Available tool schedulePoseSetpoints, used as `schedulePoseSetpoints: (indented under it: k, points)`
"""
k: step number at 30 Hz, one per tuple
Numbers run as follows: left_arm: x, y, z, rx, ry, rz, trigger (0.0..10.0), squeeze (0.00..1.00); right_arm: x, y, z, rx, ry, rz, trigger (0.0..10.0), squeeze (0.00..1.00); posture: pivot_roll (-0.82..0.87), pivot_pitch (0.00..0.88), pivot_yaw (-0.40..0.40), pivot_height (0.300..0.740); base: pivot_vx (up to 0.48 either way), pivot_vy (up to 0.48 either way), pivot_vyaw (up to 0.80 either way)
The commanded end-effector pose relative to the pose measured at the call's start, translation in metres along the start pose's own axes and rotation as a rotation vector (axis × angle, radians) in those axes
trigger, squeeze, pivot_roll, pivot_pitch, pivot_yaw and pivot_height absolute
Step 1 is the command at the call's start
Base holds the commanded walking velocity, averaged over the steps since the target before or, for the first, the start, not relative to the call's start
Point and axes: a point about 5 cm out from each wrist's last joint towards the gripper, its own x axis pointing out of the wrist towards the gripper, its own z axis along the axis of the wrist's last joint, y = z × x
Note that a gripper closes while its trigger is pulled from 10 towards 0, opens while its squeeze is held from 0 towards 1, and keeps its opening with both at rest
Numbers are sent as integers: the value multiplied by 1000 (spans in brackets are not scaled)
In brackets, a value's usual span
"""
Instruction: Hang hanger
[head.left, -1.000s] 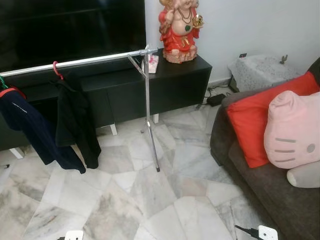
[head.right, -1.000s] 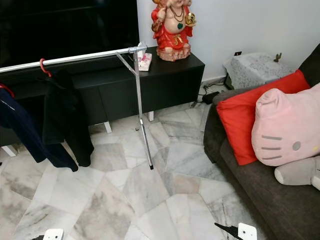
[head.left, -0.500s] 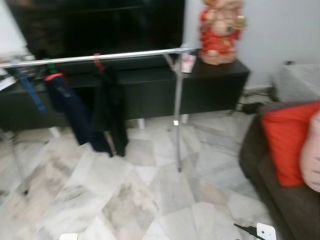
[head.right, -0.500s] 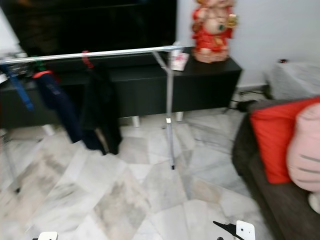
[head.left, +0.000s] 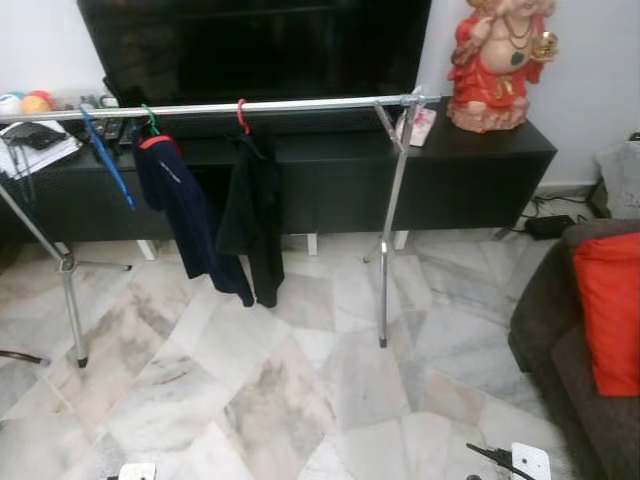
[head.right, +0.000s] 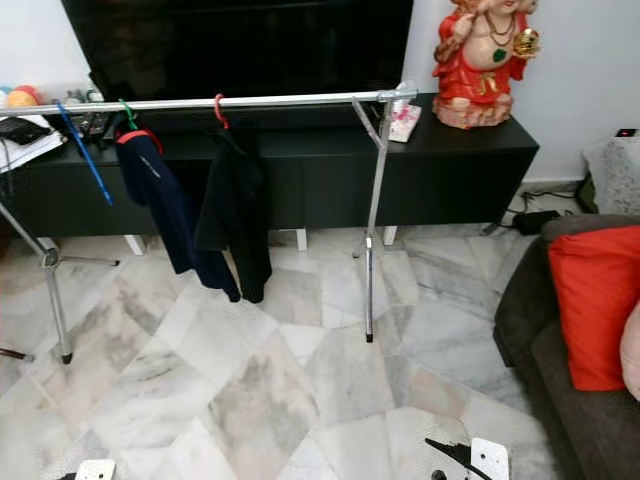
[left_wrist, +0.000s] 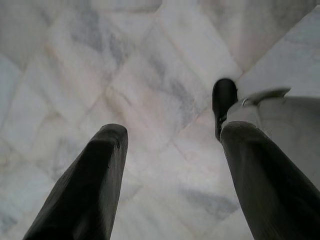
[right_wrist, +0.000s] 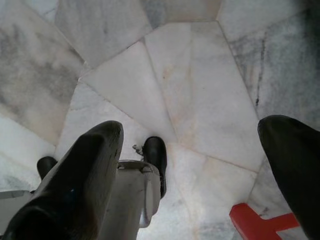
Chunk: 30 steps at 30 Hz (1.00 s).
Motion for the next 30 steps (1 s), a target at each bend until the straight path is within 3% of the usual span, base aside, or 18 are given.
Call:
schedulePoseSetpoints:
  k: [1, 14, 30]
  points:
    - [-1, 4, -3, 10, 10, 6, 10000, 0, -1, -2, -3, 2, 13, -3, 10000, 0, -63, 0, 3, 740, 0, 0, 0]
    - [0, 1, 2, 12, 2, 1, 10000, 0, -1, -2, -3, 1, 13, 0, 10000, 0, -61, 0, -2, 740, 0, 321, 0]
    - [1, -7, 4, 39, -4, -7, 10000, 0, -1, -2, -3, 4, 14, 0, 10000, 0, -61, 0, 1, 740, 0, 0, 0]
